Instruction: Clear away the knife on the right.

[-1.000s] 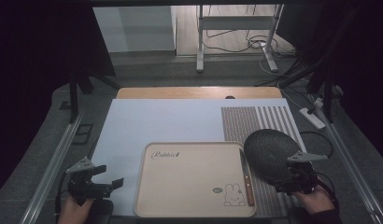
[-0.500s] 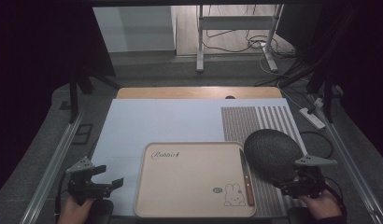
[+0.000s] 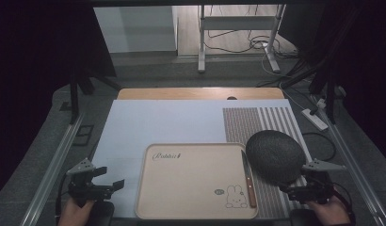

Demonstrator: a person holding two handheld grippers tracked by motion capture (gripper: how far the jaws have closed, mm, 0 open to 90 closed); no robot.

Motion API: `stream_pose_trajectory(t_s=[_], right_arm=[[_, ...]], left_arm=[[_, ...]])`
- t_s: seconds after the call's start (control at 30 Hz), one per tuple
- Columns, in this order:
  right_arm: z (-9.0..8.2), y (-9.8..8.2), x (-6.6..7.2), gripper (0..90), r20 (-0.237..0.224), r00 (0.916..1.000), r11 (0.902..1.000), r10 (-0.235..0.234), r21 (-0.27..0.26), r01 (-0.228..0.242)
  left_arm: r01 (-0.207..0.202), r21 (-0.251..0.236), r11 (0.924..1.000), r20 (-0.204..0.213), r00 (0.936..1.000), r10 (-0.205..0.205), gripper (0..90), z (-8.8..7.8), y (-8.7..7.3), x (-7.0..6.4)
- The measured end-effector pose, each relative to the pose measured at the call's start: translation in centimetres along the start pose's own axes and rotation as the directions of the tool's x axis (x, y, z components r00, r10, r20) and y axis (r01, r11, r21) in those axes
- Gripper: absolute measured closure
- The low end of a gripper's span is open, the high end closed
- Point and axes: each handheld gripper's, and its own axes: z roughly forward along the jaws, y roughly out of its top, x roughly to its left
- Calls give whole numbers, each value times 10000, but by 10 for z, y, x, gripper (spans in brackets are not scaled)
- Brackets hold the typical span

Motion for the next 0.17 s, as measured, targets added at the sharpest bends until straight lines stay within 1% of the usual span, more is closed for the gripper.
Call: stream_pose_trajectory(t_s=[0.17], right_arm=[[-1, -1, 0, 0, 40, 10000, 10000, 39, -41, -38]], left_arm=[[9, 28, 10000, 6, 10000, -9, 32, 1, 1, 0]])
